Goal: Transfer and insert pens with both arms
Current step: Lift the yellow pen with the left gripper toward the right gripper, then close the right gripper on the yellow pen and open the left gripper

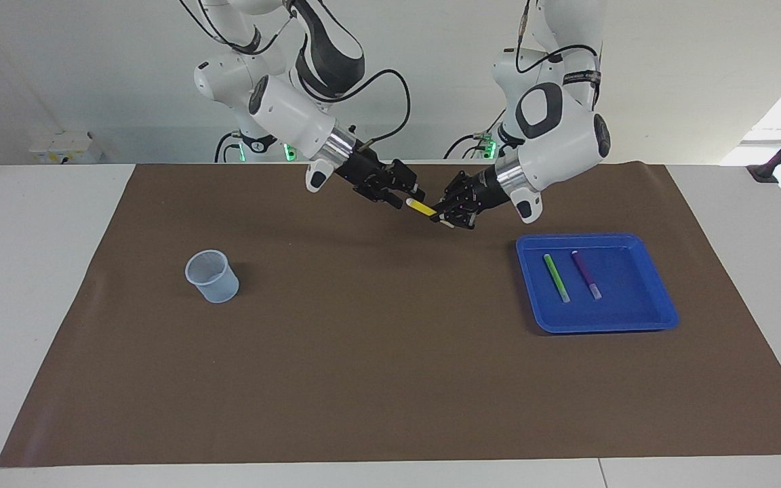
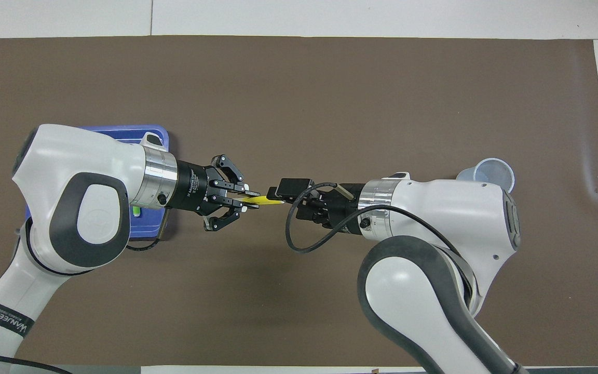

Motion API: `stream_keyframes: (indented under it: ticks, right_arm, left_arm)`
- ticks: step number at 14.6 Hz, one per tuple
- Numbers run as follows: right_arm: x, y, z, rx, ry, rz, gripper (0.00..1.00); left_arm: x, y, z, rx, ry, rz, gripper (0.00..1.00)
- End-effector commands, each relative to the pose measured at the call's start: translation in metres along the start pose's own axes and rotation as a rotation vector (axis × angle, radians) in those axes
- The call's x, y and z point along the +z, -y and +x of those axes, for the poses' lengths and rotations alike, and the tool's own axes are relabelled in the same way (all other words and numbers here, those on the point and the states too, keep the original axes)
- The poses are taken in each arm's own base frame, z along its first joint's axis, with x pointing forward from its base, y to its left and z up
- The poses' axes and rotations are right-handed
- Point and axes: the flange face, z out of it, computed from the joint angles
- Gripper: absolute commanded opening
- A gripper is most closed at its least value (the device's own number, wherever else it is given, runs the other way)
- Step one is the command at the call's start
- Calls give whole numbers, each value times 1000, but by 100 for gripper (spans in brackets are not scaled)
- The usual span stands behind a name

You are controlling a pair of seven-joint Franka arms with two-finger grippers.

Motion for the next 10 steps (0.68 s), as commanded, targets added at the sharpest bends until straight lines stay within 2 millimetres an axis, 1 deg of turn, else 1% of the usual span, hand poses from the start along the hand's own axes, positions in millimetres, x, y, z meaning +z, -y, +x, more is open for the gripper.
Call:
stream_keyframes:
  ticks: [1,4,6,8,10]
  right_arm:
    - [7,5,-4,0,-10,13,67]
    - [7,5,-4,-2,-10,13,61]
    - [7,5,-3,-1,-11,13,54]
    - [7,5,-3,-2,-13,13,50]
    - [7,5,-3,0,-20,14,49]
  left_arm:
    - [-1,9,-1,-24,15,-16,0]
    - [-2,10,-1,-25,17,-16,0]
    - [-2,10,-1,-27,21,-17,0]
    - [-2,10,-1,-28,23,-17,0]
    - [-2,10,-1,-28,23,-16,0]
